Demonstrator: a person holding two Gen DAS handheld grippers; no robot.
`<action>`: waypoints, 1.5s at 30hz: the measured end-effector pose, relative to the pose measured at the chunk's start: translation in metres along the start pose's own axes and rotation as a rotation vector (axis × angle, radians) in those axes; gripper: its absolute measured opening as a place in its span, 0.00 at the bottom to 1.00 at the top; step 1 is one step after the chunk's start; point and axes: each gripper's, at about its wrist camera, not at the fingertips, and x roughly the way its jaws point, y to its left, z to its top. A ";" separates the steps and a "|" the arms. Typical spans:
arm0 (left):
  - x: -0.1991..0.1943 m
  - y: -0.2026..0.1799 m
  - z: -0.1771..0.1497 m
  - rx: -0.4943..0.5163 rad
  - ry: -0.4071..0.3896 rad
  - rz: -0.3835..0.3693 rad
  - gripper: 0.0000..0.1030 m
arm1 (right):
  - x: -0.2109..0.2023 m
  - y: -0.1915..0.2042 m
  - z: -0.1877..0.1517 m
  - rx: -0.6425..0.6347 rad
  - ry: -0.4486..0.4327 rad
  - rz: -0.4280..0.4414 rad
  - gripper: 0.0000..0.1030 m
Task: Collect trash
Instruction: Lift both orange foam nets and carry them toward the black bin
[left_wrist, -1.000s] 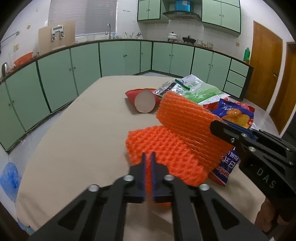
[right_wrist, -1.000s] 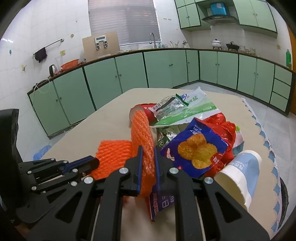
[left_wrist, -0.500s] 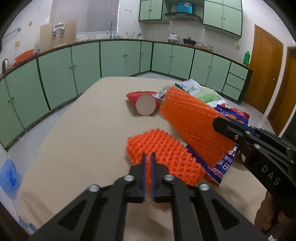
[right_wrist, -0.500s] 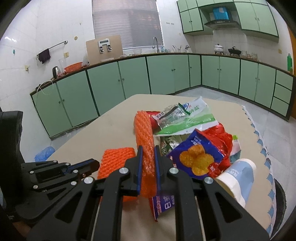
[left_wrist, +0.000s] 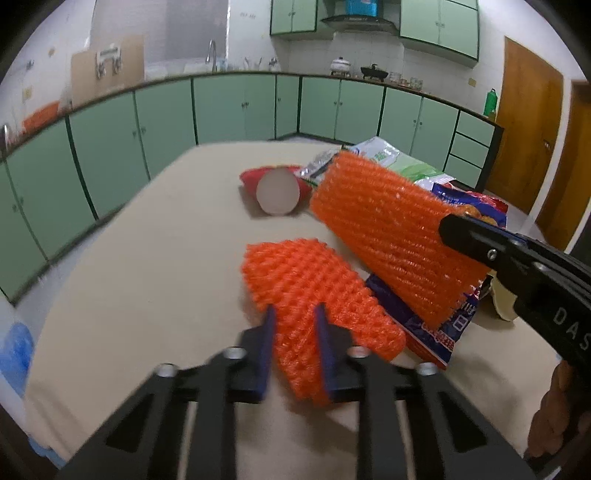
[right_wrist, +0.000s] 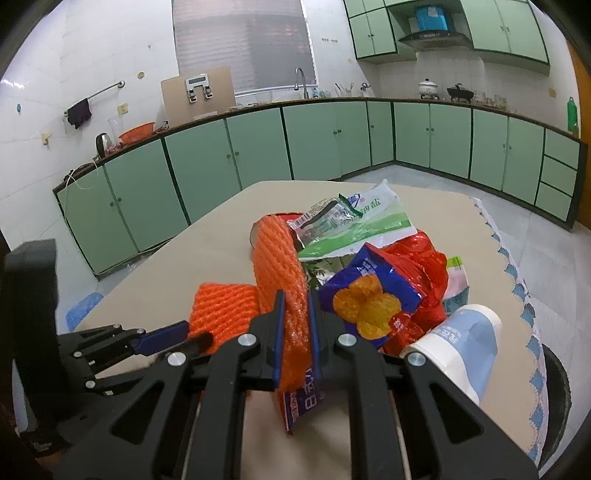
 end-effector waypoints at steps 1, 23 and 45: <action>-0.001 0.001 0.001 -0.007 0.001 -0.003 0.09 | 0.000 -0.001 0.000 0.002 0.000 0.002 0.11; -0.092 -0.015 0.052 0.012 -0.221 0.005 0.06 | -0.075 0.003 0.039 0.005 -0.157 0.053 0.11; -0.071 -0.190 0.083 0.216 -0.272 -0.393 0.06 | -0.182 -0.156 -0.001 0.192 -0.244 -0.350 0.11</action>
